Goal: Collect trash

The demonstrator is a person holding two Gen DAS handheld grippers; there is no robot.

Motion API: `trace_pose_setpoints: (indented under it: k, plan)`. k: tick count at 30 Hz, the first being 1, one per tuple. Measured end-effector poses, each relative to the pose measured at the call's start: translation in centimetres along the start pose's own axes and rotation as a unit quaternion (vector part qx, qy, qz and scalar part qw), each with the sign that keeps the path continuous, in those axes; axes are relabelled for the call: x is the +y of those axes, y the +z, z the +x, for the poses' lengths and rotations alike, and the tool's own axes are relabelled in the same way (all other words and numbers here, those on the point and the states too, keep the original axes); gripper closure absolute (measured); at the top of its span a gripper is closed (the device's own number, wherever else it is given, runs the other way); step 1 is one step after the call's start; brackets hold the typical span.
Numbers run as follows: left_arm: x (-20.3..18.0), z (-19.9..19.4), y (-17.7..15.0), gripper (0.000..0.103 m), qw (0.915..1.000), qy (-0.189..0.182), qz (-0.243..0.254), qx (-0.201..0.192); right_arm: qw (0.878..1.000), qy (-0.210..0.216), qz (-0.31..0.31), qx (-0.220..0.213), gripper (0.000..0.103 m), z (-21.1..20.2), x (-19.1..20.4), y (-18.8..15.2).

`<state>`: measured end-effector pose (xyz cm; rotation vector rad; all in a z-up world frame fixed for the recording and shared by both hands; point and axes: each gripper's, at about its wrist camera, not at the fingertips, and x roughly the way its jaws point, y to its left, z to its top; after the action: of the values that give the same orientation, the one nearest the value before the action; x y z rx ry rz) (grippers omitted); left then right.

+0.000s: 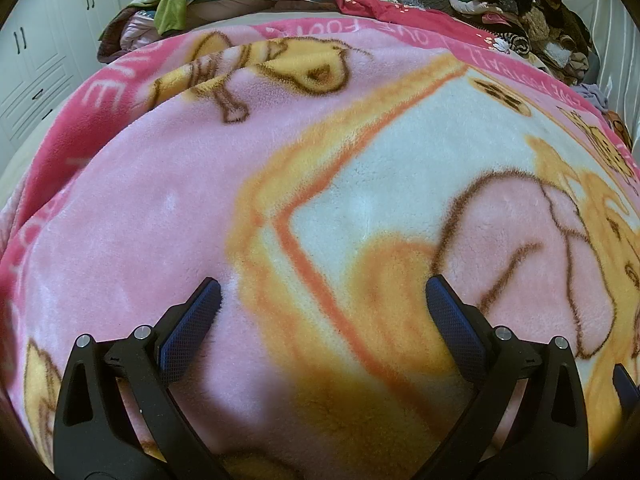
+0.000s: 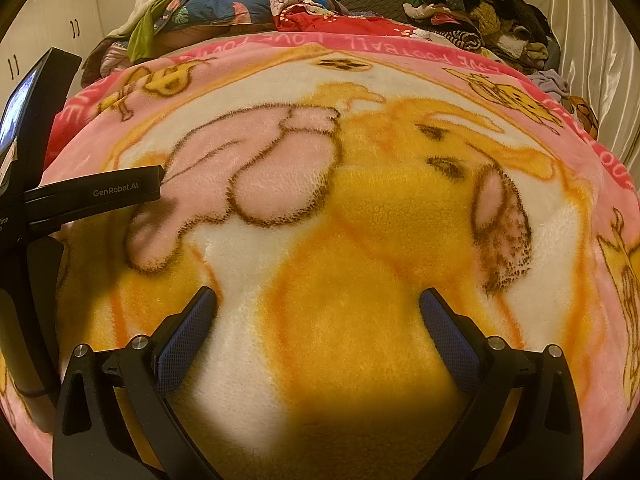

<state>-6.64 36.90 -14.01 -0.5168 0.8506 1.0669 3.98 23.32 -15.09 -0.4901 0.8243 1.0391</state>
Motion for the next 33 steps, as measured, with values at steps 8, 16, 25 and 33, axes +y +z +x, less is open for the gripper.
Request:
trace_pose_setpoints:
  k: [8, 16, 25, 33]
  plan:
    - [-0.1, 0.0, 0.1, 0.009, 1.0, 0.0, 0.0, 0.0, 1.0, 0.0, 0.0, 0.0, 0.005, -0.4, -0.3, -0.5]
    - [-0.1, 0.0, 0.1, 0.009, 1.0, 0.0, 0.0, 0.0, 1.0, -0.001, 0.0, -0.001, 0.005, -1.0, -0.7, -1.0]
    - [-0.1, 0.0, 0.1, 0.009, 1.0, 0.0, 0.0, 0.0, 1.0, 0.0, 0.001, -0.001, 0.005, -0.8, -0.4, -0.8]
    - [0.0, 0.0, 0.0, 0.009, 1.0, 0.0, 0.0, 0.0, 1.0, 0.0, 0.001, -0.002, 0.005, -0.6, -0.3, -0.6]
